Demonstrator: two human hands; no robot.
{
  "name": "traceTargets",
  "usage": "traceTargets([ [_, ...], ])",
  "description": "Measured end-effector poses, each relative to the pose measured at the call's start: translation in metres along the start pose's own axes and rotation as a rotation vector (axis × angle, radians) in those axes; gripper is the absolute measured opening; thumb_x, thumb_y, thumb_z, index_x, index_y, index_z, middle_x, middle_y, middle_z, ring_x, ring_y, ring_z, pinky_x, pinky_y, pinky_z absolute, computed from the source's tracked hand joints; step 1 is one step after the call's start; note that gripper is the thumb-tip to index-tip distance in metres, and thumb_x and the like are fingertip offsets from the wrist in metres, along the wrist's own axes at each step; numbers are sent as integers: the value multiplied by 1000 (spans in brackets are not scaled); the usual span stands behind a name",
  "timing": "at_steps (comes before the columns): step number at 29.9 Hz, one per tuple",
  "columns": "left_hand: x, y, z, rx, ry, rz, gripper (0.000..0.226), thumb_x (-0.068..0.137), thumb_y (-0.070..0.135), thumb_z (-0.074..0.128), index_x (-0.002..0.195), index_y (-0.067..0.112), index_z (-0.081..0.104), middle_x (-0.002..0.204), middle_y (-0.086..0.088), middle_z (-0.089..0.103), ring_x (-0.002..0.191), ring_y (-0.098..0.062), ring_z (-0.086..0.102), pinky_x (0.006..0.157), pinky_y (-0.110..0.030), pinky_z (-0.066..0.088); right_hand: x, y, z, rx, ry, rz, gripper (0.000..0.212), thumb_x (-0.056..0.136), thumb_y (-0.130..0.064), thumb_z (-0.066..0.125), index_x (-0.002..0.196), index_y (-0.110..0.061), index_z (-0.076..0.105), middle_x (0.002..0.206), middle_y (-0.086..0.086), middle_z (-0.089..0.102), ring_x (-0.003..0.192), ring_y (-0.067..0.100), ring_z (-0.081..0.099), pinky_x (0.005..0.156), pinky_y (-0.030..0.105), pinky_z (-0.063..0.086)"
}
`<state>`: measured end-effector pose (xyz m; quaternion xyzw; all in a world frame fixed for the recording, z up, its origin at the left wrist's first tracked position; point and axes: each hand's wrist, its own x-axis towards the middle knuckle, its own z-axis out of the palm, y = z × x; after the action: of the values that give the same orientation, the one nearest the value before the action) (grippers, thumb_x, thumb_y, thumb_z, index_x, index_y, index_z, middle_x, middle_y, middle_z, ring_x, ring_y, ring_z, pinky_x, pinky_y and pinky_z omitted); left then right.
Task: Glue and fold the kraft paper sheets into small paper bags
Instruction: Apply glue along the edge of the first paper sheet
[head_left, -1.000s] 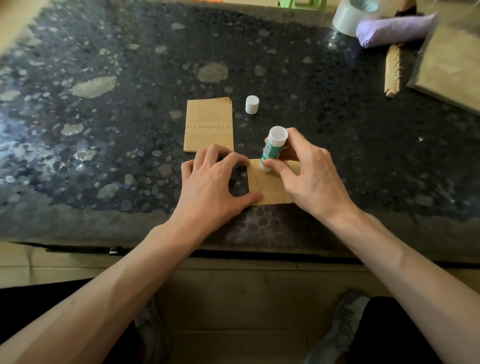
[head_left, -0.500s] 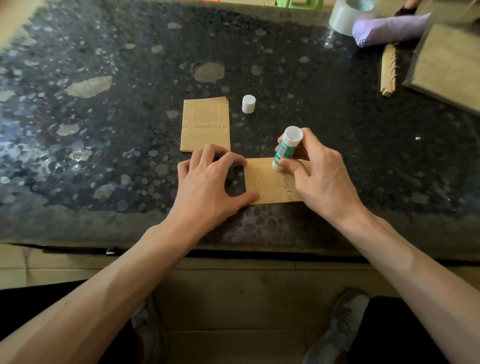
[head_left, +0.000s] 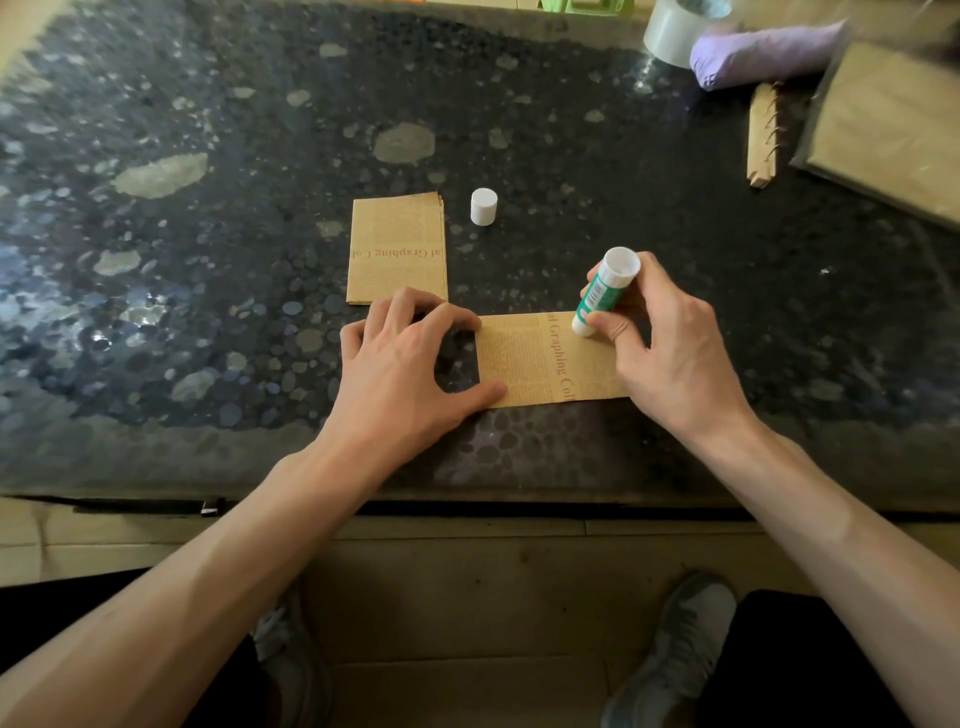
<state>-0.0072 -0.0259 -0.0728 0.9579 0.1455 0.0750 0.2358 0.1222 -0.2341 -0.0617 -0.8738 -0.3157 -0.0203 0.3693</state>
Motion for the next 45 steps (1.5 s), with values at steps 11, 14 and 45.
traceTargets([
  [11, 0, -1, 1, -1, -2, 4, 65, 75, 71, 70, 131, 41, 55, 135, 11, 41, 132, -13, 33, 112, -42, 22, -3, 6, -8, -36, 17, 34, 28, 98, -10, 68, 124, -7, 59, 120, 6, 70, 108, 17, 67, 83, -3, 40],
  [14, 0, -1, 1, -2, -3, 5, 65, 75, 71, 69, 131, 42, 55, 135, 12, 41, 132, -13, 33, 112, -42, 22, -3, 7, -9, -39, 21, 46, 30, 98, -10, 68, 127, -7, 58, 123, 5, 70, 113, 19, 68, 89, 9, 47],
  [45, -9, -3, 0, 118, 59, 86, 63, 80, 74, 57, 131, 36, 57, 134, 8, 44, 133, -15, 35, 109, -39, 23, 19, -30, 18, 307, -35, 20, 34, 96, -20, 76, 127, -13, 64, 114, -5, 73, 106, 9, 72, 95, 33, 59],
])
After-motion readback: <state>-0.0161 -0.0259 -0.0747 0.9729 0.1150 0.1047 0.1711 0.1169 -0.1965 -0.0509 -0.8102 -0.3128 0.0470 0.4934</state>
